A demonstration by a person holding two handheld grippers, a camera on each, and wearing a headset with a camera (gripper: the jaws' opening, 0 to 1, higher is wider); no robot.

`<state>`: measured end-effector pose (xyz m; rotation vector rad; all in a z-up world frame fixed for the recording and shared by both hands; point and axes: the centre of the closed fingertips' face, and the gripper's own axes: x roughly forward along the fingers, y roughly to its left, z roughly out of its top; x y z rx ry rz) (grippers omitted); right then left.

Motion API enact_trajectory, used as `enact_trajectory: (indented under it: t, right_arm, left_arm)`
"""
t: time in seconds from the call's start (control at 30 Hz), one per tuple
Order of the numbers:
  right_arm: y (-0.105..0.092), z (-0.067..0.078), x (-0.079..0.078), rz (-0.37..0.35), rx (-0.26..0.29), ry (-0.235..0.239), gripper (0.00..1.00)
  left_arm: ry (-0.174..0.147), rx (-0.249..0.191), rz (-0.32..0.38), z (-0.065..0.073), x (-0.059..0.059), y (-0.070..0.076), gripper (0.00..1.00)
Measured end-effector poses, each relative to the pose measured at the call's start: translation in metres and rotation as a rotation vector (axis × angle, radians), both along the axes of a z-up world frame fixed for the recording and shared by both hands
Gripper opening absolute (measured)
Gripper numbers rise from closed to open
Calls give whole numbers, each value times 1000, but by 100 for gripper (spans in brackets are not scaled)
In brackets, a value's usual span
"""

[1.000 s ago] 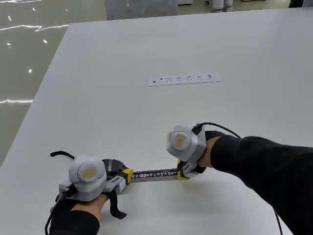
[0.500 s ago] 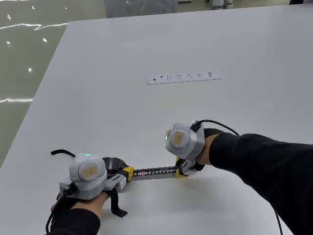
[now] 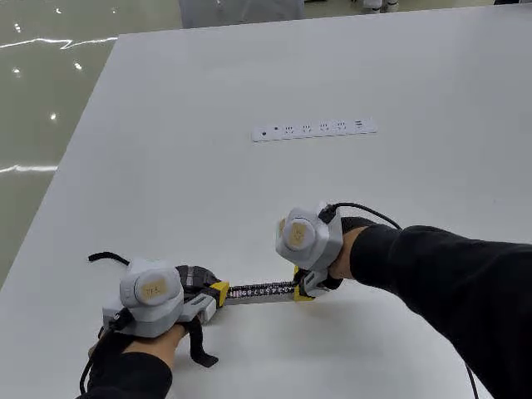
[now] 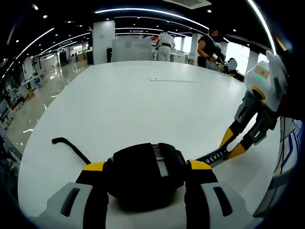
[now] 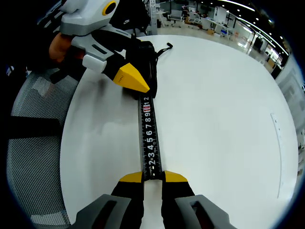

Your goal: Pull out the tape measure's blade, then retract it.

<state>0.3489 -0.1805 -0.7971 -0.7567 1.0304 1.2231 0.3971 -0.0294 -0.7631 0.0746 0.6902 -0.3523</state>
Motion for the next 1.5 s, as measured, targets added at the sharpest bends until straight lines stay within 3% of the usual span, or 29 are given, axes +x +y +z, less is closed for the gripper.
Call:
enact_trajectory:
  t: [1.5]
  right_arm:
    - [17, 0, 4, 3, 16, -7, 8]
  left_arm:
    - [10, 0, 1, 0, 0, -1, 60]
